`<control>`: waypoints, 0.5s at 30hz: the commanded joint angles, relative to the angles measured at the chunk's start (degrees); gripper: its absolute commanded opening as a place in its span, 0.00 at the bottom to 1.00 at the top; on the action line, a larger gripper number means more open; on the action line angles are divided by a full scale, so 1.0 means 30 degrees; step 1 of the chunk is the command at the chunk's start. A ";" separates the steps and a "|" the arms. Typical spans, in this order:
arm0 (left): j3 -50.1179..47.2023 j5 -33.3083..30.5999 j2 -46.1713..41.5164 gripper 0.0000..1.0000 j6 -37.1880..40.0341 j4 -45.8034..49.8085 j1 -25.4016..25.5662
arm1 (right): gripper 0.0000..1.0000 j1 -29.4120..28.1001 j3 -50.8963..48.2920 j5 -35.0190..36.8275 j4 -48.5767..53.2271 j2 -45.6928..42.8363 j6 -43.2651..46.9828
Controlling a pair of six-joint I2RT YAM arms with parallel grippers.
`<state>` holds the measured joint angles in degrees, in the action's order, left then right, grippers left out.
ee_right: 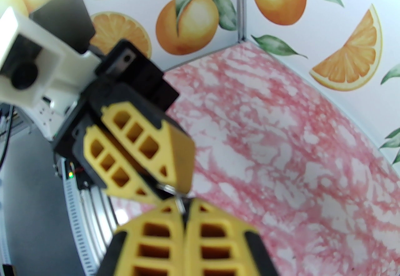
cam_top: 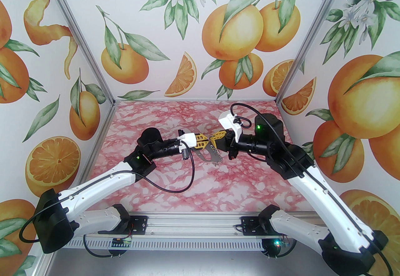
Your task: Remove the keys from the keyring
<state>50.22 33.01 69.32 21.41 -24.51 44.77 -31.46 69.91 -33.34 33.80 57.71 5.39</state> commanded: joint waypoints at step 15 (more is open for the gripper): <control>-0.0231 -0.2261 0.0082 0.00 -0.1510 -0.2350 -0.0447 | 0.00 -0.0903 -0.0523 -0.0667 -0.0138 -0.1771 0.2540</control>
<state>49.91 33.58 69.32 19.14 -27.77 44.82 -32.27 68.93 -32.29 32.67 55.53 10.13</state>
